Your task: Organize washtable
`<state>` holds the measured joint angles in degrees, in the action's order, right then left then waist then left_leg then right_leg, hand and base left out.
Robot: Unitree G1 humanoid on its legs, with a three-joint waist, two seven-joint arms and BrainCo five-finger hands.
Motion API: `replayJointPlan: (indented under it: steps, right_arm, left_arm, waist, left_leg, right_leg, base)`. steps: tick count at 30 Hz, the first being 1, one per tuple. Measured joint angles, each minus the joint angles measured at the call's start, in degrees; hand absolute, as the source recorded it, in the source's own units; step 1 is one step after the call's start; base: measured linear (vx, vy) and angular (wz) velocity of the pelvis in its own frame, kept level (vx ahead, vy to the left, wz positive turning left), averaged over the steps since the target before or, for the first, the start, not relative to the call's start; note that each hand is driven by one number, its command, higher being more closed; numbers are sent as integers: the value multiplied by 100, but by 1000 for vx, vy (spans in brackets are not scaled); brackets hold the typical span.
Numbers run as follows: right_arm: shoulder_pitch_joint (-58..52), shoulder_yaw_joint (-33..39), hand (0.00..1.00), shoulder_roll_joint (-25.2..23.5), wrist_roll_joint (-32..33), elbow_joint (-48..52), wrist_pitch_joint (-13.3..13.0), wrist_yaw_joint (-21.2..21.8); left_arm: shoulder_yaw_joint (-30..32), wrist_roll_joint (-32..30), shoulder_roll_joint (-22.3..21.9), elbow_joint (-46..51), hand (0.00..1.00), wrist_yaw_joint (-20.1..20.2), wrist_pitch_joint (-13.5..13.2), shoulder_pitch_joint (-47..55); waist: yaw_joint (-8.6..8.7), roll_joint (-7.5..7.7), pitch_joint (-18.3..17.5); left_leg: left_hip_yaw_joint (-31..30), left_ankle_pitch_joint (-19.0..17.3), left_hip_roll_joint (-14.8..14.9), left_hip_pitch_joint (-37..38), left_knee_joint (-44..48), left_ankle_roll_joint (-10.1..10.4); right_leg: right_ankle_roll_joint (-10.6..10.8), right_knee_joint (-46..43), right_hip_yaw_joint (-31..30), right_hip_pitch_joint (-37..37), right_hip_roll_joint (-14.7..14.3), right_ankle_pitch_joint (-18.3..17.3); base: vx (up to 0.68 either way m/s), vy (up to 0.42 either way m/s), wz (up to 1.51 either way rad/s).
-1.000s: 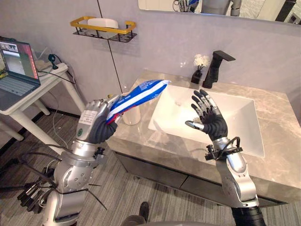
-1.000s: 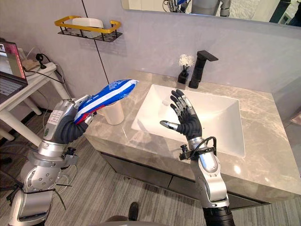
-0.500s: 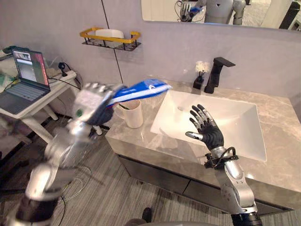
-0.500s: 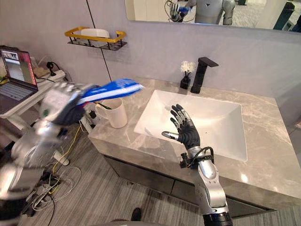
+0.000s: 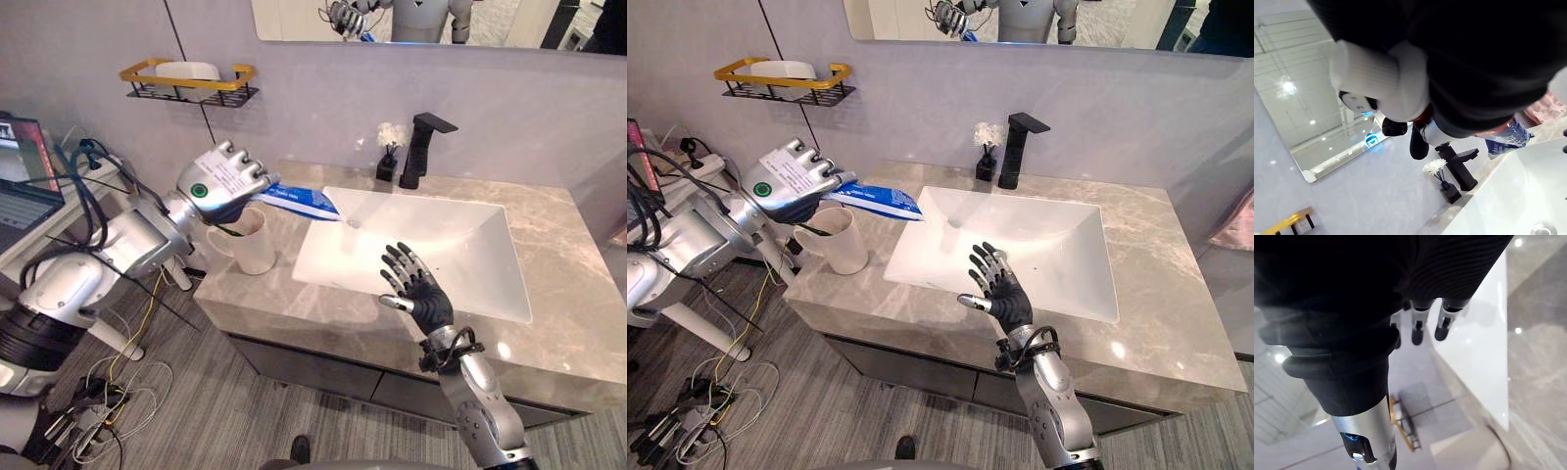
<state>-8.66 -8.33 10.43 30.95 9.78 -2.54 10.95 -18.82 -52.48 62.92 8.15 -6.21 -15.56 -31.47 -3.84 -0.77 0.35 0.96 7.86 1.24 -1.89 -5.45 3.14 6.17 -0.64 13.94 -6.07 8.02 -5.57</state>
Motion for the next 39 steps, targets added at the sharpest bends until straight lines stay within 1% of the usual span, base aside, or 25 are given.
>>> replayJointPlan:
  steps: [4, 7, 10, 13, 16, 18, 21, 25, 26, 27, 28, 29, 30, 34, 37, 39]
  right_arm:
    - [-71, -76, 0, 3, -2, -3, -27, 48]
    - [-77, -167, 0, -10, -3, -7, -64, 49]
    - [-85, -196, 0, -92, -4, -70, -95, 50]
    - [-84, -242, 0, -107, -4, -171, -98, 48]
    - [-87, -375, 0, -101, -4, -186, -98, 49]
    - [-90, -412, 0, -107, -3, -186, -98, 52]
    - [-90, -450, 0, -102, -3, -187, -98, 52]
    - [-131, -470, 0, -88, -3, -187, -100, 51]
    - [-157, -476, 0, -89, -3, -189, -100, 51]
    - [-176, -494, 0, -89, -2, -203, -104, 51]
    - [-189, -510, 0, -86, -2, -226, -108, 49]
    - [-207, -543, 0, -61, -2, -279, -108, 45]
    - [-248, -554, 0, -8, 0, -287, -107, 48]
    - [-279, -484, 0, 26, 51, -315, -111, 48]
    - [-282, -471, 0, 34, 55, -324, -141, 49]
    - [-280, -465, 0, 91, 70, -323, -200, 51]
  left_arm:
    - [0, -104, 59, -189, 100, -163, 14, -196]
    - [2, -251, 100, -593, 100, -296, 141, -589]
    - [53, -419, 357, -822, 100, -516, 391, -1048]
    - [142, -450, 459, -856, 100, -667, 515, -1294]
    - [149, -452, 710, -874, 100, -729, 531, -1436]
    - [146, -472, 961, -972, 100, -751, 530, -1546]
    - [145, -573, 1205, -1123, 100, -690, 540, -1611]
    - [143, -688, 1454, -1325, 100, -380, 544, -1543]
    - [250, -694, 1463, -1318, 100, -374, 551, -1352]
    - [484, -694, 1425, -1311, 100, -382, 560, -1003]
    - [538, -705, 1398, -1305, 100, -396, 558, -831]
    - [547, -859, 1402, -1329, 100, -442, 558, -558]
    - [525, -901, 1402, -1330, 100, -351, 448, -422]
    - [307, -913, 1479, -1376, 100, -189, 292, -422]
    - [308, -917, 1495, -1416, 100, -124, 275, -414]
    - [337, -928, 1551, -1450, 100, -105, 273, -313]
  waist:
    - [-6, 2, -1]
    - [-13, 4, -1]
    - [-16, 17, -2]
    - [-22, 18, -2]
    - [-17, 17, -2]
    - [-25, 15, -3]
    - [-25, 10, -4]
    - [-48, -5, 2]
    - [-45, -11, 1]
    - [-30, -42, -6]
    - [-29, -55, -7]
    - [-25, -68, -1]
    - [-31, -70, -2]
    - [-43, -95, -8]
    - [-43, -135, -14]
    - [-52, -197, -18]
  left_leg:
    - [16, -12, 1, 0, 0, -1]
    - [30, -22, 8, -1, 0, 0]
    - [42, -35, 7, -1, 0, -3]
    - [44, -38, 7, -1, 0, -3]
    - [56, -40, 12, -1, 0, 0]
    - [62, -40, 13, -1, 0, -1]
    - [62, -41, 13, -1, 0, -1]
    - [59, -61, 13, -2, 0, 24]
    - [60, -62, 11, -1, 0, 23]
    - [64, -63, 9, -1, 0, 22]
    - [65, -63, 10, -1, 0, 21]
    - [66, -62, 12, -1, 0, 21]
    - [70, -62, 11, -1, 0, 22]
    - [74, -58, 5, -1, 0, 15]
    - [85, -61, 7, -1, 0, 16]
    - [117, -78, 10, -1, 0, 12]
  right_leg:
    - [15, 24, -16, 1, -2, 10]
    - [25, 35, -30, 3, -8, 21]
    - [25, 34, -43, 10, -6, 21]
    - [25, 34, -43, 10, -5, 21]
    - [24, 32, -56, 19, -7, 21]
    - [24, 26, -65, 24, -7, 21]
    - [24, 19, -65, 25, -6, 21]
    - [19, -1, -62, 29, -1, 17]
    - [16, -12, -62, 34, 2, 15]
    - [14, -21, -63, 44, 7, 13]
    - [14, -21, -64, 46, 7, 13]
    - [15, -20, -66, 50, 5, 13]
    - [14, -18, -71, 53, 5, 13]
    - [15, -16, -76, 54, 10, 14]
    - [15, -14, -92, 63, 9, 14]
    - [15, -15, -131, 82, 9, 14]
  base:
    - [7, -6, -2]
    - [-5, -4, -1]
    - [-4, -3, -1]
    - [0, 0, 0]
    - [-5, -4, -1]
    - [0, 0, 0]
    - [0, 0, 0]
    - [0, 0, 0]
    - [0, 0, 0]
    - [0, 0, 0]
    - [0, 0, 0]
    - [0, 0, 0]
    - [0, 0, 0]
    - [0, 0, 0]
    - [0, 0, -1]
    - [0, 0, -8]
